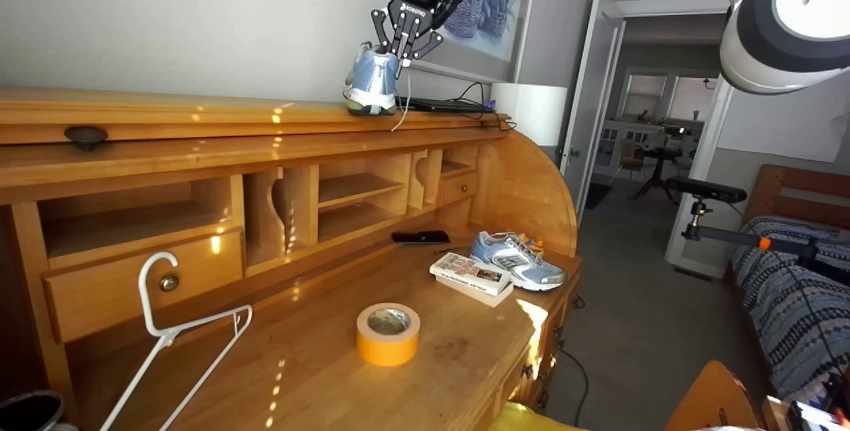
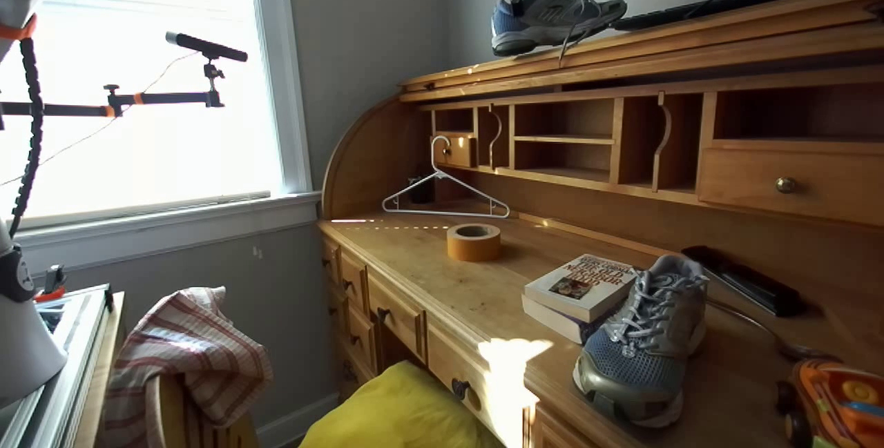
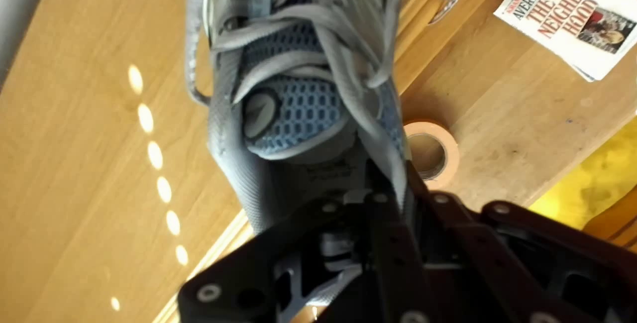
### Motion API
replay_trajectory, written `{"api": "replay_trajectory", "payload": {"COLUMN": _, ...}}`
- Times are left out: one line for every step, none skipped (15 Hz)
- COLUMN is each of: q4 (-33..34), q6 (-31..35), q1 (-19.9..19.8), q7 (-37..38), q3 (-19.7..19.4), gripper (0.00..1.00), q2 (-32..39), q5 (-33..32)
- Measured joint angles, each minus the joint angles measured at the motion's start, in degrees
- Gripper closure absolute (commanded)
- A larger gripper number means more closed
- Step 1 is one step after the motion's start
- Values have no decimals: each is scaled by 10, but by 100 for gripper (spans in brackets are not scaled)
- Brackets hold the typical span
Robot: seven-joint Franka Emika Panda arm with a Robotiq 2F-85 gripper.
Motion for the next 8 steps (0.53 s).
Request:
{"api": "replay_trajectory", "payload": {"q4": 0, "q6": 7, "q1": 3, "q7": 18, "q3": 0, "gripper": 98, "q2": 2, "q5": 0}}
{"api": "replay_trajectory", "payload": {"q4": 0, "q6": 14, "q1": 6, "q7": 36, "q3": 0, "gripper": 98, "q2": 4, "q5": 0}}
{"api": "replay_trajectory", "payload": {"q4": 0, "q6": 19, "q1": 9, "q7": 54, "q3": 0, "gripper": 98, "q2": 5, "q5": 0}}
{"api": "replay_trajectory", "payload": {"q4": 0, "q6": 20, "q1": 11, "q7": 73, "q3": 0, "gripper": 98, "q2": 5, "q5": 1}}
{"api": "replay_trajectory", "payload": {"q4": 0, "q6": 20, "q1": 13, "q7": 93, "q3": 0, "gripper": 98, "q2": 5, "q5": 2}}
{"api": "replay_trajectory", "payload": {"q4": 0, "q6": 20, "q1": 14, "q7": 114, "q3": 0, "gripper": 98, "q2": 5, "q5": 3}}
{"api": "replay_trajectory", "payload": {"q4": 0, "q6": 18, "q1": 15, "q7": 134, "q3": 0, "gripper": 98, "q2": 5, "q5": 5}}
{"api": "replay_trajectory", "payload": {"q4": 0, "q6": 18, "q1": 16, "q7": 154, "q3": 0, "gripper": 98, "q2": 5, "q5": 6}}
